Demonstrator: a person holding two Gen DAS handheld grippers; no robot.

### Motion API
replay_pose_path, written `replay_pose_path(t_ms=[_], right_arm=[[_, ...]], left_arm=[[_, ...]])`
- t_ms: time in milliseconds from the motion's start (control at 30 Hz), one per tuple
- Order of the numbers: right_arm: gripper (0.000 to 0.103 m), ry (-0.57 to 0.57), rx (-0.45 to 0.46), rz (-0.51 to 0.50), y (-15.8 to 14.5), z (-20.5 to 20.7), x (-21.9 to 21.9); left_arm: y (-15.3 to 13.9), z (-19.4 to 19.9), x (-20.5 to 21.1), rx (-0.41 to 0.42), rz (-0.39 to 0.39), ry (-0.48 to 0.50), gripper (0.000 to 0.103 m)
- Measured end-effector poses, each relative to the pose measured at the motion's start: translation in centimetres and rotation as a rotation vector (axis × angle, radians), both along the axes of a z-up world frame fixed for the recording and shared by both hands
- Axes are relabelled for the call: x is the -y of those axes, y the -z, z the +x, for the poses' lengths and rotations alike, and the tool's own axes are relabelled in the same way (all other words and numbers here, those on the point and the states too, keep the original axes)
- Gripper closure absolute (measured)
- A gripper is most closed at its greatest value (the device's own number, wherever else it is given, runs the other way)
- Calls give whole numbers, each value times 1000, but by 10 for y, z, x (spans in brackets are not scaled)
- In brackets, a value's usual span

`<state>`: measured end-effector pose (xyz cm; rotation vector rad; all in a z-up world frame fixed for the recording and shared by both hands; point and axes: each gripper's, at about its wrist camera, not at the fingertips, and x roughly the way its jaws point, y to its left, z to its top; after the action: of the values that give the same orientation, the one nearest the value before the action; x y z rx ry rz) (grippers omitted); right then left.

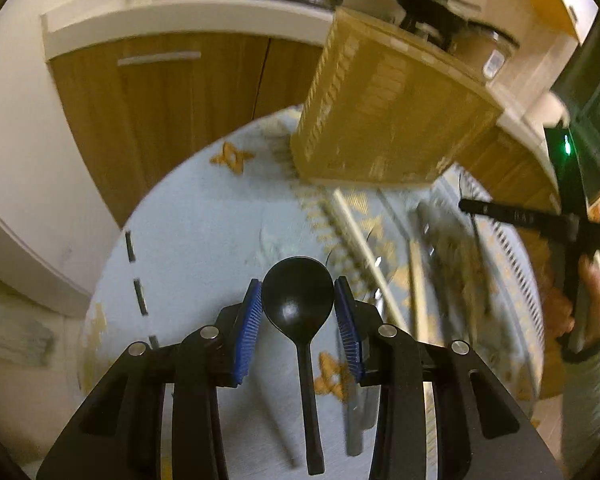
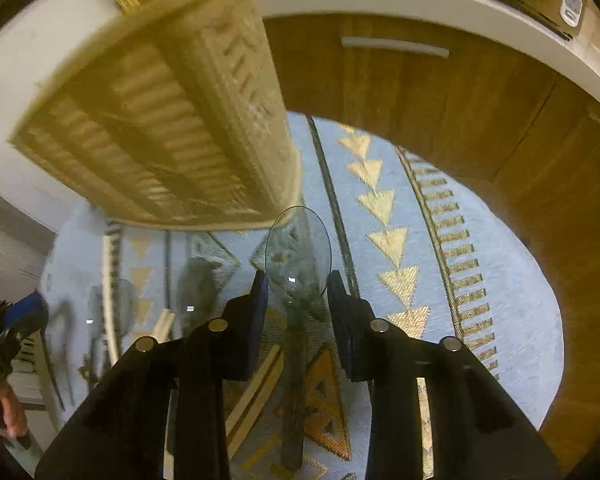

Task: Organize utensils
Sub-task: 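Carry ladle and spoon over the beige basket and open both tools to drop them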

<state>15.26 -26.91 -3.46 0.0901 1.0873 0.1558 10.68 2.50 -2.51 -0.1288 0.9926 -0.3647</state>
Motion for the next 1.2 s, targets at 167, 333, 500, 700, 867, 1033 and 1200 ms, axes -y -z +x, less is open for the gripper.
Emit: replay_pose_path(t_ms=[167,333,500,700,867,1033,1200], right_arm=[[75,-78,177,65,-25,-38,3],[75,-142,365,186,-71,-65,-3],[75,-132,531,232,-122,-61,-6],[75,-95,676,248,-170,-50,-5],[75,-47,733,231,-189,-36,2],[75,9,761,201,-191,-25,8],[75,54,765,117,-170,-9,6]], left_arm=[[-26,-11,1,137,-85,19,69],[-63,-15,7,279,-138,29,69],[-113,-4,18,432,-174,21,69],[-155,18,31,568,-189,0,68],[-174,39,36,656,-225,-49,68],[-167,63,41,688,-261,-115,68],[-150,77,52,749,-190,-188,68]])
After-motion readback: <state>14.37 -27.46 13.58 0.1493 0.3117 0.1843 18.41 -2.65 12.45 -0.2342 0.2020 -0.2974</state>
